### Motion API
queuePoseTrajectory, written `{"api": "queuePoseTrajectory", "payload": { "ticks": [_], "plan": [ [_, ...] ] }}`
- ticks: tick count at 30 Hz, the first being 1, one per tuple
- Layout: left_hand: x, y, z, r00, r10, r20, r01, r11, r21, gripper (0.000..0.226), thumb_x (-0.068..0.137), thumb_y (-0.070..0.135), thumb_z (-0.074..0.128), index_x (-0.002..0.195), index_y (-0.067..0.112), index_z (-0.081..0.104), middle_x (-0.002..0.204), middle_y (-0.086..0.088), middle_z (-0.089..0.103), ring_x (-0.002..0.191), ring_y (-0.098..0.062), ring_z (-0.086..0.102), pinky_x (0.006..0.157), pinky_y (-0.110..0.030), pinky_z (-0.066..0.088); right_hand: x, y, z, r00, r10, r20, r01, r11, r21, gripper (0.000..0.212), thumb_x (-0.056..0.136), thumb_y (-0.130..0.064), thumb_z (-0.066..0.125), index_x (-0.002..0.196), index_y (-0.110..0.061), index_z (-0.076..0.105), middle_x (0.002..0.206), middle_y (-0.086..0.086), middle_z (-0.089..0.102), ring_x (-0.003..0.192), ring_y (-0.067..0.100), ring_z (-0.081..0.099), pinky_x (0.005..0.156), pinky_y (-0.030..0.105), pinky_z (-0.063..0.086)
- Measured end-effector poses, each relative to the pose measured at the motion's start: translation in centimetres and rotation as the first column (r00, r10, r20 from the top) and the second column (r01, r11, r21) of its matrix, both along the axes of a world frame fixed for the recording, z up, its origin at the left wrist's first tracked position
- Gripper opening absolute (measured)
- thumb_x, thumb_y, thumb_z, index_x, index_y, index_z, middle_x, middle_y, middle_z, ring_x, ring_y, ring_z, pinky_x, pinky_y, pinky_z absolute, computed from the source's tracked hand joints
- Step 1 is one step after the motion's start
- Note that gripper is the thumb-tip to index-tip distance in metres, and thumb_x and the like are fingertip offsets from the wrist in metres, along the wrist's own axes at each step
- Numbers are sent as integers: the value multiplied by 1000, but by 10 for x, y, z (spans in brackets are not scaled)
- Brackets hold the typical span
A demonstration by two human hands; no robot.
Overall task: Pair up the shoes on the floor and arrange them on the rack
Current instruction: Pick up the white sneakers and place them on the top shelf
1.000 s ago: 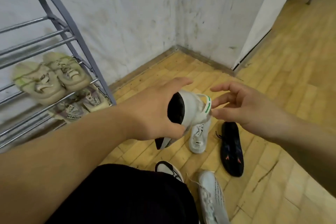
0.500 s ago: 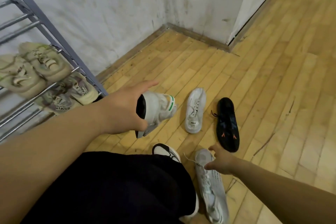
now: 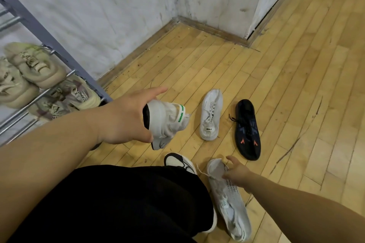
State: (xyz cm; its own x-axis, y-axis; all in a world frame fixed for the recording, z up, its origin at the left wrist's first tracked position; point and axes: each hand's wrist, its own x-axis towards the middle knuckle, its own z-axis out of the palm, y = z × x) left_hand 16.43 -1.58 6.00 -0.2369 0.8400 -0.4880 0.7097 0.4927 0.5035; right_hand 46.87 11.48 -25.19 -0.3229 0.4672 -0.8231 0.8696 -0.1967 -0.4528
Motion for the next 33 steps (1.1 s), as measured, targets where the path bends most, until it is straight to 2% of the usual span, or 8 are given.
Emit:
{"api": "queuePoseTrajectory", "payload": {
  "ticks": [5, 12, 15, 19, 23, 26, 30, 33],
  "plan": [
    [0, -2, 3, 1000, -8, 13, 8, 1000, 16, 117, 69, 7, 91, 154, 56, 27, 144, 19, 41, 118, -3, 52, 92, -26, 56, -4, -13, -5, 1000, 24, -19, -25, 999, -28, 84, 86, -7, 69, 156, -29, 28, 116, 11, 60, 93, 25, 64, 67, 33, 55],
    [-5, -8, 4, 1000, -14, 22, 13, 999, 50, 97, 68, -1, 87, 134, 56, 44, 126, 23, 47, 96, 0, 58, 68, -10, 49, -1, -17, -4, 995, 99, 2, -99, 995, 3, 77, 84, -9, 65, 153, -28, 35, 123, 9, 57, 101, 24, 60, 70, 27, 53],
    [-5, -11, 5, 999, 7, 33, -9, 998, 56, 94, 69, -3, 87, 132, 54, 46, 121, 19, 50, 89, -3, 60, 64, -10, 49, 8, -15, -5, 998, 54, -16, -54, 998, 10, 55, 89, -8, 64, 136, -30, 47, 112, 9, 64, 84, 19, 61, 58, 23, 51],
    [-5, -14, 6, 999, 37, 27, -38, 999, 23, 92, 70, 1, 89, 132, 53, 46, 116, 17, 53, 84, -6, 60, 60, -10, 47, 12, -17, -9, 998, 8, -64, -7, 1000, 15, 24, 89, -12, 62, 110, -24, 57, 103, 11, 70, 79, 24, 61, 65, 36, 52],
    [-6, -14, 5, 997, 61, 44, -61, 998, -3, 90, 70, 4, 91, 132, 53, 47, 114, 15, 57, 88, -8, 62, 61, -10, 48, 10, -23, -3, 996, 50, -70, -50, 999, -3, 25, 78, -2, 53, 85, -23, 64, 89, 8, 60, 75, 23, 53, 59, 32, 47],
    [-6, -15, 5, 996, 75, 55, -74, 997, -10, 89, 71, 1, 89, 136, 48, 49, 110, 14, 57, 82, -9, 61, 56, -10, 47, 4, -18, 8, 992, 66, -110, -60, 996, 60, 24, 86, -6, 57, 86, -25, 71, 95, 3, 68, 75, 19, 59, 58, 26, 47],
    [-7, -16, 7, 995, 88, 48, -88, 996, 10, 88, 73, -1, 88, 139, 44, 50, 106, 15, 57, 76, -4, 60, 54, -8, 45, -11, 13, 44, 950, -198, -243, 236, 962, 139, 19, 102, -15, 56, 100, -25, 73, 94, 7, 70, 66, 20, 59, 58, 33, 49],
    [-8, -21, 12, 994, 100, 39, -102, 993, 53, 91, 71, 2, 90, 142, 43, 50, 111, 16, 60, 85, -4, 62, 62, -8, 47, -30, 38, 89, 802, -458, -383, 516, 854, 60, 18, 101, -11, 59, 106, -24, 71, 110, 8, 69, 89, 26, 69, 69, 44, 62]
  ]
}}
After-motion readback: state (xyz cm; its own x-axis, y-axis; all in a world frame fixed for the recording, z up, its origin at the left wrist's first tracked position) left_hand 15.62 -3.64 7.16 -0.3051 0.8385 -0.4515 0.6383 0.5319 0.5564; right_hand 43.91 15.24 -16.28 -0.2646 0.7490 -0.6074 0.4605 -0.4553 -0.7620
